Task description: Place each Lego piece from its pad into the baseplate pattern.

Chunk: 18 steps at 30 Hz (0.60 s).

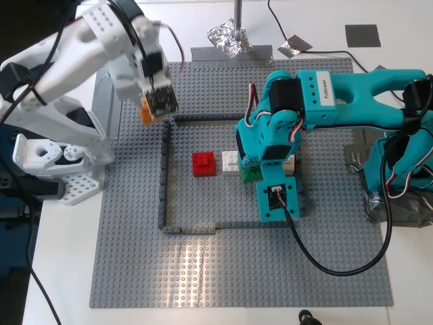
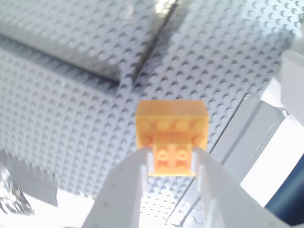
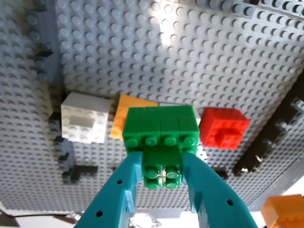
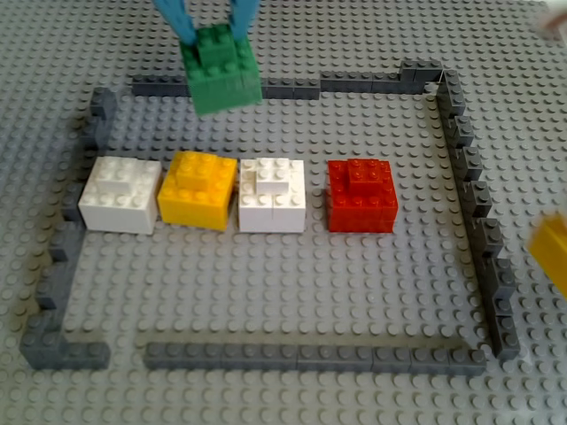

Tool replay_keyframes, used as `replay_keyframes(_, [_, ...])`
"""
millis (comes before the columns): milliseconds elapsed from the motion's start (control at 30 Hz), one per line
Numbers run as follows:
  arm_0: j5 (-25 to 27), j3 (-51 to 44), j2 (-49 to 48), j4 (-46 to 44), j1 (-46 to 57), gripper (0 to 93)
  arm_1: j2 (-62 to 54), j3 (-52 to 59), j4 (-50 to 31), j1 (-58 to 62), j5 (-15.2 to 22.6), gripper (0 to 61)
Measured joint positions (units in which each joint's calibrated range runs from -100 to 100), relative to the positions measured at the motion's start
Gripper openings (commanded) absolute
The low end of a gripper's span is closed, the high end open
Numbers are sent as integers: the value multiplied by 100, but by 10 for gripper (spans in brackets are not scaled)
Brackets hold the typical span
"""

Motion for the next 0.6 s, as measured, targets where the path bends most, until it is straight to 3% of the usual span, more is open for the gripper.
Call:
replay_keyframes(200, [-110,-156,338,-9,0,0,52,271,-354,1809,68,2])
replay_keyframes(600, [-303,-722,938,17,-74,0,181,832,-1062,2909,552,2])
